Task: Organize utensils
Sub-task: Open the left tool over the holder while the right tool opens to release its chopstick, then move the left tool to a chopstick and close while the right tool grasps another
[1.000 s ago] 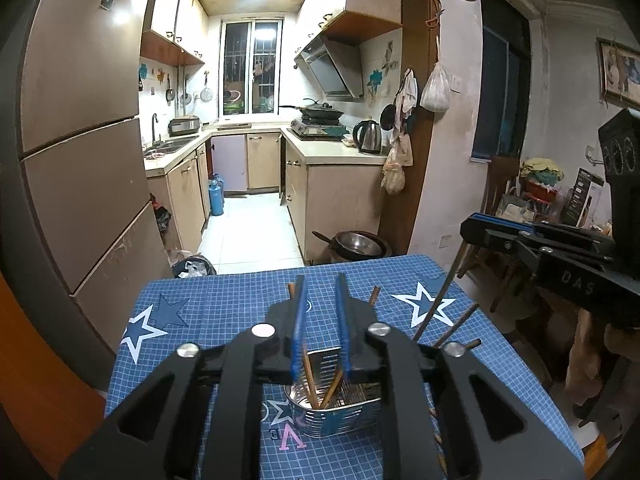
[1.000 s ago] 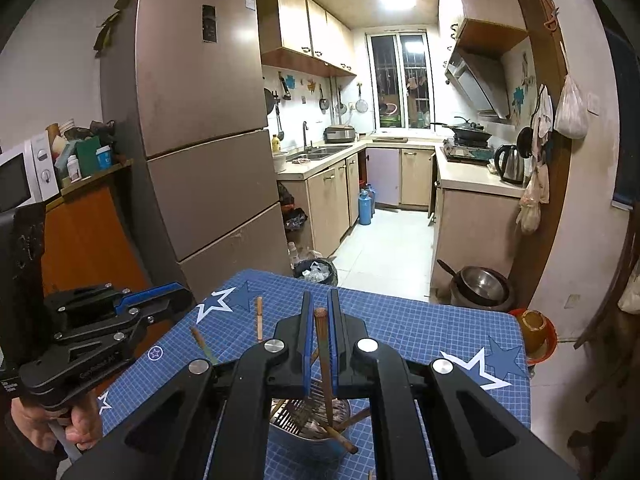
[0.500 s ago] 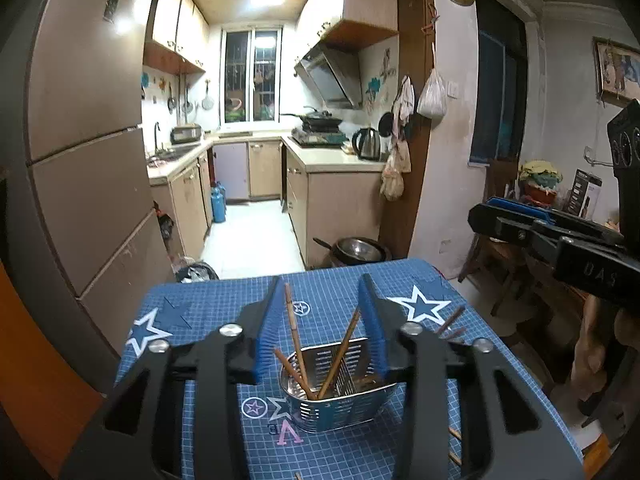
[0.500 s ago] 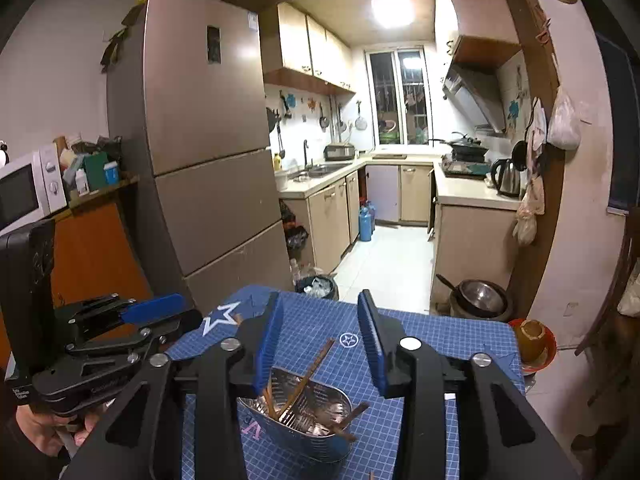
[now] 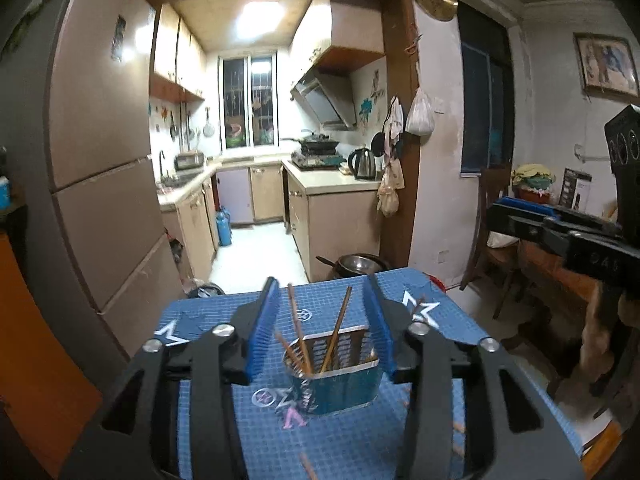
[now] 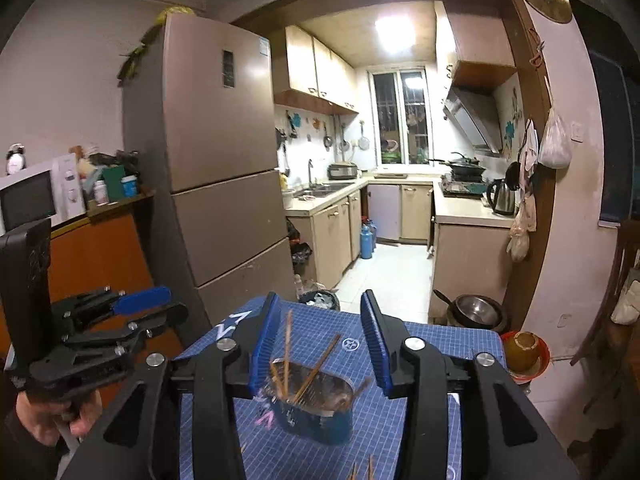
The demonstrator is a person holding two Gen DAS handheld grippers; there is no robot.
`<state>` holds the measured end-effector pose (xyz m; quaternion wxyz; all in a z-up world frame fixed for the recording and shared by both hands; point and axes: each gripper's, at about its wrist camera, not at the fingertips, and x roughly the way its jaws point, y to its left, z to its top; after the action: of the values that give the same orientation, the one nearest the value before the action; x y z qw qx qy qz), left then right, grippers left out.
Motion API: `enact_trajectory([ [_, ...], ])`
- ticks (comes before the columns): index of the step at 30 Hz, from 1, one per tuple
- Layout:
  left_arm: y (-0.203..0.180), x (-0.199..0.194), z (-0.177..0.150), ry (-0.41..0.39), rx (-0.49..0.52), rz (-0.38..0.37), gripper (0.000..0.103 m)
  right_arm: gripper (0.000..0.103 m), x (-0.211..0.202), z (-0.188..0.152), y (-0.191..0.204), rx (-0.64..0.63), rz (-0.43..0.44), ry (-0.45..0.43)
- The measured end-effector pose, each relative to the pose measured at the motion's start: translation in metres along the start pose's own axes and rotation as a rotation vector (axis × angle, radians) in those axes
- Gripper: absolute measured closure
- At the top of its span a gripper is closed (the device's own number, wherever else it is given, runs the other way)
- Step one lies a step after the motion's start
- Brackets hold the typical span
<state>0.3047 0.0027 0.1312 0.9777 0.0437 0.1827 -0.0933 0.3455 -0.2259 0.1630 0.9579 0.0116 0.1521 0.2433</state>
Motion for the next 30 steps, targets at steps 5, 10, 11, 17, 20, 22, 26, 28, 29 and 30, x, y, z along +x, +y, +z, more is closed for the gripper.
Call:
enact_trajectory([
  [5,0.003,-0.059,-0.084,-0.026,0.085,0.055,0.051,0.055,-0.067,-0.099,0.01,-0.082,-0.021,0.023],
  [10,0.017,-0.053,-0.188,0.152,0.042,0.067,0.051,0.064,-0.082,-0.224,0.009,-0.033,-0.039,0.2],
  [11,0.019,-0.049,-0.205,0.192,0.018,0.054,0.051,0.066,-0.079,-0.248,0.008,-0.021,-0.042,0.251],
  [17,0.014,-0.031,-0.274,0.347,-0.046,0.004,0.051,0.074,-0.063,-0.316,0.005,0.014,-0.077,0.393],
  [20,0.007,-0.03,-0.284,0.358,-0.049,-0.018,0.051,0.074,-0.055,-0.321,0.002,0.017,-0.095,0.418],
  [22,0.001,-0.027,-0.288,0.369,-0.049,-0.027,0.051,0.074,-0.047,-0.322,0.005,0.013,-0.102,0.434],
  [26,-0.006,-0.028,-0.298,0.38,-0.055,-0.045,0.051,0.078,-0.037,-0.322,0.006,0.009,-0.104,0.471],
  [28,-0.009,-0.029,-0.301,0.38,-0.049,-0.048,0.052,0.078,-0.036,-0.324,0.004,0.018,-0.111,0.485],
  [29,-0.009,-0.029,-0.3,0.38,-0.047,-0.049,0.052,0.078,-0.034,-0.324,0.003,0.017,-0.113,0.489],
  [30,-0.011,-0.029,-0.301,0.379,-0.047,-0.049,0.052,0.078,-0.033,-0.324,0.003,0.015,-0.111,0.49],
])
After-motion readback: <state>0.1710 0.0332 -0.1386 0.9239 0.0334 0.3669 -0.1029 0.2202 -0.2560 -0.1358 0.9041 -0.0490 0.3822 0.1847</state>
